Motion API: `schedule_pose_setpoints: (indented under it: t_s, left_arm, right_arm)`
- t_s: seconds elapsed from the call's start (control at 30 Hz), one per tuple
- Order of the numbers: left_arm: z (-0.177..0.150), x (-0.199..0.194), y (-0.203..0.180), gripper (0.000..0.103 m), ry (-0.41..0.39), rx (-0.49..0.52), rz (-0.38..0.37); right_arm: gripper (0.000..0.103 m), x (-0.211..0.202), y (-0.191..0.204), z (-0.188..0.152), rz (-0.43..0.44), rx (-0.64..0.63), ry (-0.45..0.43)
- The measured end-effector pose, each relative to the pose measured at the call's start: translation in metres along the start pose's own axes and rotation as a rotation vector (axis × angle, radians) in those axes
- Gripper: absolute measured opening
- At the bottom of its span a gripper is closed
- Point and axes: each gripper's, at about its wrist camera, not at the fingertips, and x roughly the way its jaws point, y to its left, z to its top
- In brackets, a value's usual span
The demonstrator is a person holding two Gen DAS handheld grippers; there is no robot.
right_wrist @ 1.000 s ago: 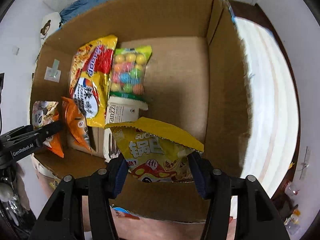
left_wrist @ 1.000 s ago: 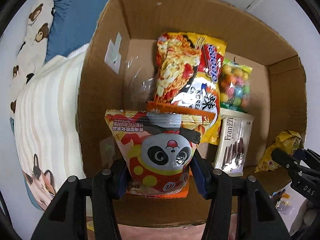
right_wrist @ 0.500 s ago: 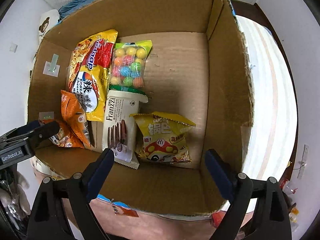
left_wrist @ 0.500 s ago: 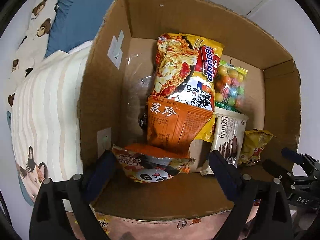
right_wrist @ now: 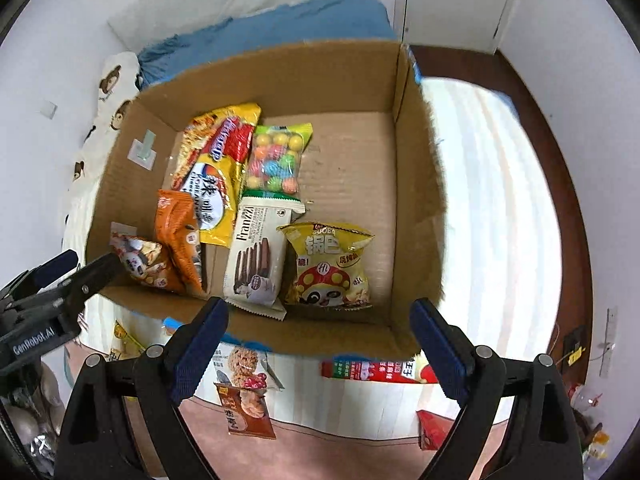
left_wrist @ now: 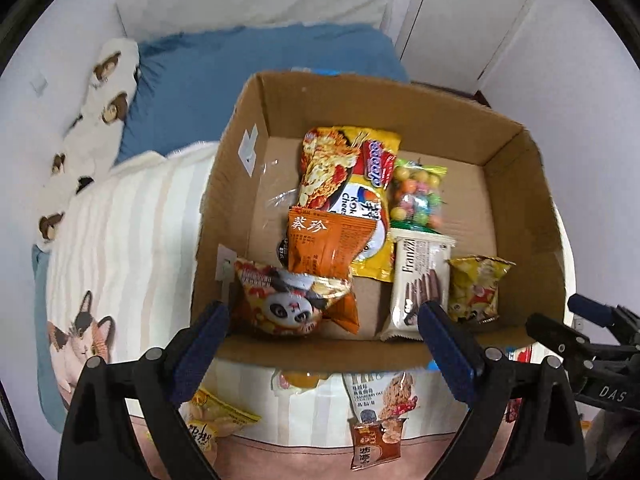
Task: Organize snacks
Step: 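Carry both bags into the box and open both tools to release, then lift both tools out of the box toward the remaining snacks on the bed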
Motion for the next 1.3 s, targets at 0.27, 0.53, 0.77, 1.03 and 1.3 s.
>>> schedule_pose_setpoints:
  t_s: [0.27, 0.53, 0.77, 1.03, 1.3]
  left_arm:
    - [-0.02, -0.045, -0.015, 0.097, -0.147, 0.045, 0.048]
    - [-0.038, -0.074, -0.023, 0.097, -0.214, 0.046, 0.049]
    - [-0.051, -0.098, -0.029, 0.097, -0.268, 0.049, 0.032]
    - [-0.085, -0.086, -0.021, 0.097, -0.219, -0.008, 0.013]
    - [-0.129, 0.006, -0.02, 0.097, 0.017, -0.094, -0.005]
  right_arm:
    - [0.094, -0.035, 0.0, -0.026, 0.009, -0.017, -0.087]
    - [0.094, -0.069, -0.001, -0.048, 0.021, -0.018, -0.166]
    - [0.094, -0.099, -0.002, -0.065, 0.054, -0.017, -0.219]
    - [0.094, -0.093, -0.035, -0.1, 0.118, 0.064, -0.173]
    - [0.094, -0.013, -0.105, -0.125, 0.225, 0.345, -0.014]
